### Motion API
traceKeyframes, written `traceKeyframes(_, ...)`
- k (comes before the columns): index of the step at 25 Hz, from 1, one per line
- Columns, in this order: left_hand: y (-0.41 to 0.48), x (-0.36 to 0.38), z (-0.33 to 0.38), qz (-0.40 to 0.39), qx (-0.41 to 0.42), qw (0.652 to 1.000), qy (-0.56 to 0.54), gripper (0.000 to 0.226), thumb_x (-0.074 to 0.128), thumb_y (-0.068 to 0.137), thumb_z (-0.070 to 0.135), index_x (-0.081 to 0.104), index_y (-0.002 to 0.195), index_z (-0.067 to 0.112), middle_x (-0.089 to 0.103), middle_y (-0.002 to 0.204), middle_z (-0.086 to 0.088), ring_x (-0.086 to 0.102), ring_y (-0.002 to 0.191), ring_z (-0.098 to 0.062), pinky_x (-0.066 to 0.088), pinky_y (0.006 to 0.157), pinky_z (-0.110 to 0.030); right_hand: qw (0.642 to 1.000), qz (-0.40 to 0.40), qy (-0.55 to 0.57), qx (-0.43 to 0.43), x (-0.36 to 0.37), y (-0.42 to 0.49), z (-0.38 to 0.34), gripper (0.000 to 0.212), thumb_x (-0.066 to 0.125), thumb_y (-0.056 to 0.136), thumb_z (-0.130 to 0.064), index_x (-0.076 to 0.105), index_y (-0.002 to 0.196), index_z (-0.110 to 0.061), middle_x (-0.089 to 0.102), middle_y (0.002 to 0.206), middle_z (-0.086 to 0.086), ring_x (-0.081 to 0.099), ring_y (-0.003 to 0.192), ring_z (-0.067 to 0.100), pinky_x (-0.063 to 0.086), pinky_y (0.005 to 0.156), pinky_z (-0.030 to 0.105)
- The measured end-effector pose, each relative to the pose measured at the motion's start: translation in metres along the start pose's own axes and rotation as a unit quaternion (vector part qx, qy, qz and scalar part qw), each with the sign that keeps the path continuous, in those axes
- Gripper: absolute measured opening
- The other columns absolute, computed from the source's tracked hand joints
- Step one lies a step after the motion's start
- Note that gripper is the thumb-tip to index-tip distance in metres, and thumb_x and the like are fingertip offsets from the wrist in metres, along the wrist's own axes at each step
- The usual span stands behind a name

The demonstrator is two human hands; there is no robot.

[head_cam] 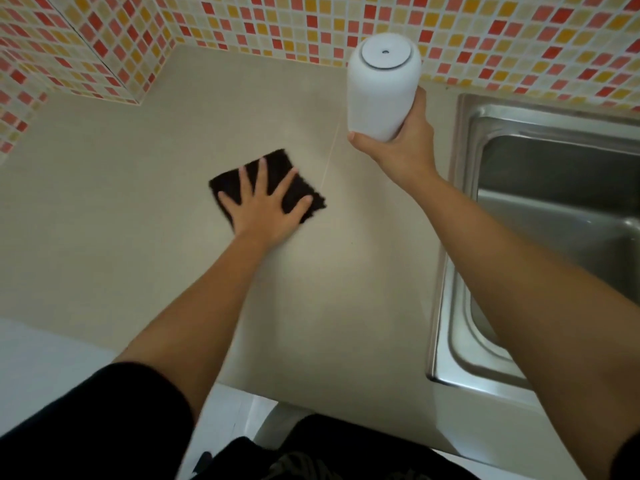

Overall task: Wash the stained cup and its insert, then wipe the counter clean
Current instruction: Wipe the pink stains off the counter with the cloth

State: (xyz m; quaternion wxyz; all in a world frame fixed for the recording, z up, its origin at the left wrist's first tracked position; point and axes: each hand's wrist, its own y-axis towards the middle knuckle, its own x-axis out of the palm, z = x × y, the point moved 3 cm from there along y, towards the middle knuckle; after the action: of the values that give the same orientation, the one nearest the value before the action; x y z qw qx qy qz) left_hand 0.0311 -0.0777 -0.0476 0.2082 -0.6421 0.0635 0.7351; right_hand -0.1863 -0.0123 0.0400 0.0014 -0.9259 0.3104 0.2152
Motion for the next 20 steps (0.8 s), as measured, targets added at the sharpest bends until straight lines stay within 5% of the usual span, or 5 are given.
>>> traceKeyframes(6,-0.135,0.038,0.064,-0.001,0.291,0.955,0.057,0.066,0.035,0.078,0.077,0.024,0.139,0.054,0.014,0.158,0.002,0.006,0.145,-0.033,0.012,0.103,-0.073,1.000,0.006,-0.003,-0.019,0.004,0.013,0.001,0.092,0.081,0.065,-0.035,0.028,0.136,-0.011,0.049,0.127,-0.001,0.047,0.110,0.008,0.041,0.078,0.003)
traceKeyframes(9,-0.175,0.028,-0.023,0.017,0.319,0.943,0.090,0.066,0.032,0.077,0.078,0.026,0.137,0.054,0.023,0.154,0.004,0.018,0.143,-0.029,0.019,0.102,-0.070,1.000,0.006,0.019,-0.014,0.002,0.012,0.006,0.092,0.082,0.065,-0.033,0.027,0.136,-0.011,0.048,0.120,-0.008,0.048,0.109,0.007,0.042,0.076,0.001)
traceKeyframes(12,-0.100,0.007,-0.085,0.021,0.270,0.958,0.095,0.065,0.018,0.077,0.081,0.013,0.138,0.057,0.018,0.155,0.008,0.014,0.144,-0.024,0.021,0.103,-0.070,0.999,-0.018,0.028,-0.015,-0.006,0.016,0.011,0.094,0.083,0.066,-0.030,0.025,0.139,-0.014,0.046,0.118,-0.015,0.047,0.110,0.003,0.040,0.078,0.000)
traceKeyframes(16,-0.013,0.007,-0.007,-0.002,0.263,0.961,0.087,0.070,0.020,0.075,0.081,0.011,0.140,0.056,0.006,0.159,0.008,-0.001,0.146,-0.029,0.012,0.108,-0.069,0.998,-0.032,0.005,-0.045,-0.023,0.033,0.009,0.097,0.082,0.065,-0.037,0.026,0.139,-0.012,0.045,0.125,-0.010,0.046,0.118,0.008,0.042,0.088,0.009)
traceKeyframes(20,-0.066,0.026,0.081,-0.007,0.425,0.901,0.093,0.067,0.029,0.080,0.076,0.017,0.141,0.052,0.012,0.158,0.005,0.002,0.145,-0.033,0.008,0.107,-0.069,0.997,-0.053,0.003,-0.047,-0.030,0.044,0.015,0.100,0.082,0.062,-0.041,0.026,0.139,-0.011,0.044,0.134,0.000,0.045,0.123,0.014,0.046,0.100,0.031)
